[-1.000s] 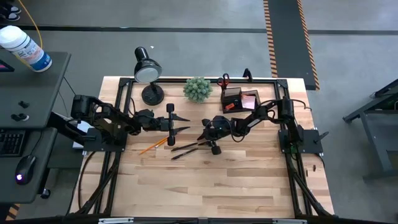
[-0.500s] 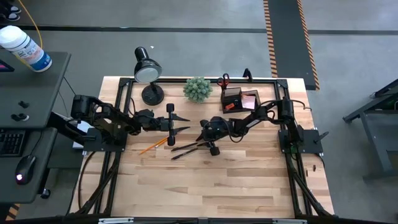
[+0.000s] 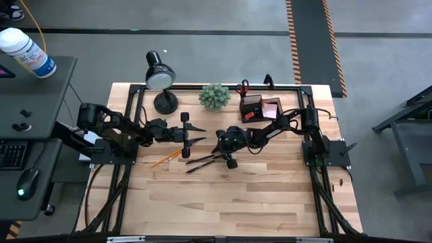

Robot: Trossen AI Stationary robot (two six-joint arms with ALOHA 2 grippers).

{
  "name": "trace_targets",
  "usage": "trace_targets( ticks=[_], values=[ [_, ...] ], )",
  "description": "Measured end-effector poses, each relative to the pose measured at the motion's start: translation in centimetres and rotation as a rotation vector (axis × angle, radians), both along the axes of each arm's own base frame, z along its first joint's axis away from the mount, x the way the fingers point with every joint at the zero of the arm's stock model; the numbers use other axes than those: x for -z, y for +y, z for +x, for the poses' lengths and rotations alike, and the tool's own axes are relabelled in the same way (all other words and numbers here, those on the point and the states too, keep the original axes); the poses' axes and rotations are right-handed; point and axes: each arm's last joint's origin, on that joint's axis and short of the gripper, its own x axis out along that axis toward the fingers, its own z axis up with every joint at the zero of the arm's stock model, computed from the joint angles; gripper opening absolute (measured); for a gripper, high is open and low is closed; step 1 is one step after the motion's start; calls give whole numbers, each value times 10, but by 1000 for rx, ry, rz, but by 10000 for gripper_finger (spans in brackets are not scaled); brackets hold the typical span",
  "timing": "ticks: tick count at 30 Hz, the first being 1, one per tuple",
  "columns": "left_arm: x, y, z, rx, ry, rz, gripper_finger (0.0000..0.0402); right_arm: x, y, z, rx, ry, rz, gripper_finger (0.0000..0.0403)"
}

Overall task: Pick and place office supplies into organizer
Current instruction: Put the top black pen into the black desk organizer

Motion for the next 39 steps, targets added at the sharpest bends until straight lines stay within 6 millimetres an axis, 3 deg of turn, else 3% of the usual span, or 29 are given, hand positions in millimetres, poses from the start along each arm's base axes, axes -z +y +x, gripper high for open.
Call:
trace_targets(
  ticks=[7, 16, 31, 39],
  values=[
    [0, 0, 0, 0, 0, 0, 117, 0, 1, 0, 0, 7, 5, 102],
    [0, 0, 0, 0, 0, 0, 117, 1, 1, -1, -17, 18, -19, 9],
    [0, 0, 0, 0, 1, 0, 117, 3, -1, -1, -11, 28, -40, 1],
    [0, 0, 0, 0, 1, 0, 117, 3, 0, -2, -1, 45, 2, 17]
  ],
)
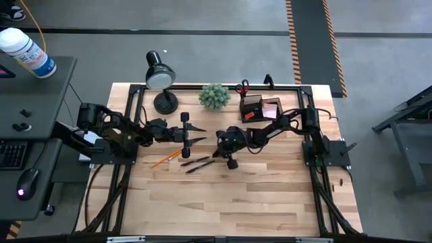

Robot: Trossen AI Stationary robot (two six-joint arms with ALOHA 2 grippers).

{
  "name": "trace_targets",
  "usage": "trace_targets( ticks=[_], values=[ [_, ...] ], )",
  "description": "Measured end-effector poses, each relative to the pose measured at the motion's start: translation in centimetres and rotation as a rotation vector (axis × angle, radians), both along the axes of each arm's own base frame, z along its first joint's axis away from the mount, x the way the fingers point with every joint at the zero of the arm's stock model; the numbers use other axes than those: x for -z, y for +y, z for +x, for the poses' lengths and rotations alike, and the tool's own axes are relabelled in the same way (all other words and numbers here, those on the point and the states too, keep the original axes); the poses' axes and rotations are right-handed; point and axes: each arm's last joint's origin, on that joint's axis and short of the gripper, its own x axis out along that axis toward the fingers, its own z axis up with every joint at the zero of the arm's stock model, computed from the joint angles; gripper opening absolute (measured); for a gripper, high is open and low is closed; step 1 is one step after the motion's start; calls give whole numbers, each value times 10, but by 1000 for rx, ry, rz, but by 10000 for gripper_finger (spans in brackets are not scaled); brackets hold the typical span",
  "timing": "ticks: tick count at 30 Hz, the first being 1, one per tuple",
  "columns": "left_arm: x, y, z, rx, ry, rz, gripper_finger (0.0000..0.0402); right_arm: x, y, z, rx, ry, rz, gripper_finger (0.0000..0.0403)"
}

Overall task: Pick and place office supplies into organizer
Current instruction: Put the top black pen into the black desk organizer

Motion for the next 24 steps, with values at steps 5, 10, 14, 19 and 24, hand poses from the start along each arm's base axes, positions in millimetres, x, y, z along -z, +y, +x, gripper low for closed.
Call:
trace_targets(
  ticks=[5, 10, 14, 19, 24],
  values=[
    [0, 0, 0, 0, 0, 0, 117, -1, 2, 1, -5, -7, 0, 32],
    [0, 0, 0, 0, 0, 0, 117, -1, 3, 1, -4, -16, 4, 57],
    [0, 0, 0, 0, 0, 0, 117, -2, 3, 1, -7, -23, 9, 72],
    [0, 0, 0, 0, 0, 0, 117, -2, 3, 2, -9, -27, 10, 75],
    [0, 0, 0, 0, 0, 0, 117, -8, 4, 10, -17, -41, 8, 75]
  ],
)
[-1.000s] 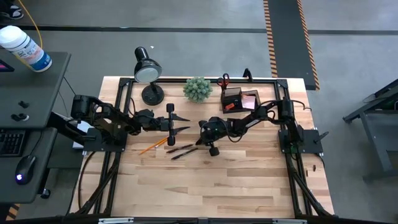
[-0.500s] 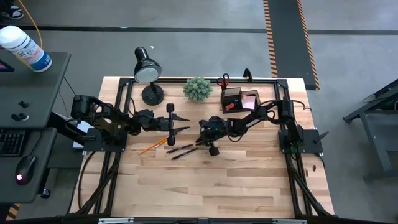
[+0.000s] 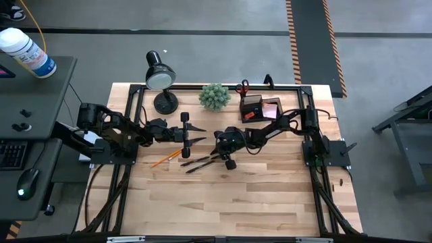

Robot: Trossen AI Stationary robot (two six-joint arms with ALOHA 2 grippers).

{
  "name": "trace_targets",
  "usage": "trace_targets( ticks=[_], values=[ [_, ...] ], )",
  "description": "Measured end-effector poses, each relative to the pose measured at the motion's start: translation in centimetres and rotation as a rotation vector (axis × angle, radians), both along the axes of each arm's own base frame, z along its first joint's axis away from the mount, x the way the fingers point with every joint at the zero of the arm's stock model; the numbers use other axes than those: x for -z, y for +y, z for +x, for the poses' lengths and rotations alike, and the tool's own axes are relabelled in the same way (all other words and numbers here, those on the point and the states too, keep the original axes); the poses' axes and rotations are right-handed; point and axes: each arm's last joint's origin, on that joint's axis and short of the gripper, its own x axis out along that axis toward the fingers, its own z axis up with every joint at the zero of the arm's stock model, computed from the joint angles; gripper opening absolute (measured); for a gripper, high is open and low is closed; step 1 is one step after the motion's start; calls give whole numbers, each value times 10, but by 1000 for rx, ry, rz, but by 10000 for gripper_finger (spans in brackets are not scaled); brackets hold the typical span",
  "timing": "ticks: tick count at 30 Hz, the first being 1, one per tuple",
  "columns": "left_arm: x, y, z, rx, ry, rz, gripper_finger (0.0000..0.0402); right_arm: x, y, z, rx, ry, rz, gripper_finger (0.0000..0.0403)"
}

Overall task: Pick and place office supplies into organizer
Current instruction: Put the top black pen into the black desk organizer

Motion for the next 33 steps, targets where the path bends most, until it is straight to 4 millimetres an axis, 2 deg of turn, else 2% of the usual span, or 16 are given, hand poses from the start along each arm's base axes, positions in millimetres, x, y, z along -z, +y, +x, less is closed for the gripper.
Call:
trace_targets(
  ticks=[10, 18, 22, 25, 33],
  values=[
    [0, 0, 0, 0, 0, 0, 117, -4, 0, 12, -26, 10, 13, 84],
    [0, 0, 0, 0, -1, 0, 117, 36, -2, 41, -65, 39, 47, 94],
    [0, 0, 0, 0, -1, 0, 117, 51, -3, 54, -96, 44, 90, 72],
    [0, 0, 0, 0, 0, 0, 117, 53, -3, 56, -96, 51, 90, 29],
    [0, 0, 0, 0, 1, 0, 117, 40, -3, 56, -86, 52, 77, 27]
  ],
)
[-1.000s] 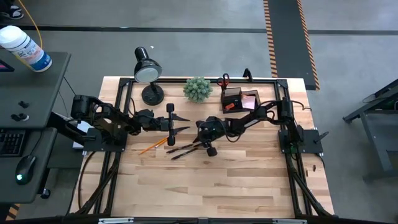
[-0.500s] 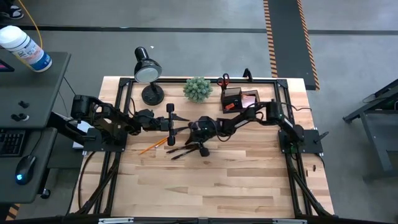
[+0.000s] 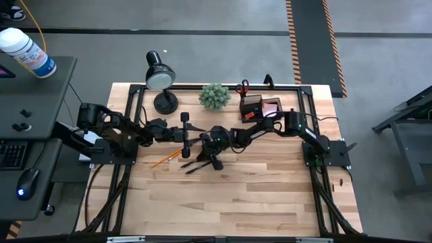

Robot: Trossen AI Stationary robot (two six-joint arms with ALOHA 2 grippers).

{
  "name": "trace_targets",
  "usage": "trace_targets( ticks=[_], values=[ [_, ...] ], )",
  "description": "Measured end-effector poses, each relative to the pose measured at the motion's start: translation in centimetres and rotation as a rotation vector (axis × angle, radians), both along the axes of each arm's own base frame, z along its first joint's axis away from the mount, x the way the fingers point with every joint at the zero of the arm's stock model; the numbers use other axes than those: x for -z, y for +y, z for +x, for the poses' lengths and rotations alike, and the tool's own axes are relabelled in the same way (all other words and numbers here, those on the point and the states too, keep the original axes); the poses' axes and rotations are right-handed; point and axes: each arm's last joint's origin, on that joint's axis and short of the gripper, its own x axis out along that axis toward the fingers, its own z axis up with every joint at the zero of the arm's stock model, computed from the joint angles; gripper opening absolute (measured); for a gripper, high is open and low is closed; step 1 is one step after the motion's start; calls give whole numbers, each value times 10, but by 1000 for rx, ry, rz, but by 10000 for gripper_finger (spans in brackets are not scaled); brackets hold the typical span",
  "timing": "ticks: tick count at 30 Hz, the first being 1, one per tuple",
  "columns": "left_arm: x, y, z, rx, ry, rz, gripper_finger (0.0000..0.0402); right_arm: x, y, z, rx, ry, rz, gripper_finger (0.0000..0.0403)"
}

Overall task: Pick and place office supplies into organizer
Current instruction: Put the top black pen into the black desk organizer

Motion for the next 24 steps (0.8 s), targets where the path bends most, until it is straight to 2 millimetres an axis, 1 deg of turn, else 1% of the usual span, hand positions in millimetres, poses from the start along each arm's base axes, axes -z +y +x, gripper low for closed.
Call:
trace_targets(
  ticks=[6, 11, 15, 24],
  values=[
    [0, 0, 0, 0, 1, 0, 117, -15, 1, -3, -5, 37, -38, 27],
    [0, 0, 0, 1, 1, 0, 117, -34, 0, -11, 1, 118, -103, 27],
    [0, 0, 0, 1, 1, 0, 117, -51, 2, -20, -1, 199, -142, 27],
    [0, 0, 0, 0, 4, -1, 117, -92, 15, -46, 37, 363, -336, 27]
  ],
)
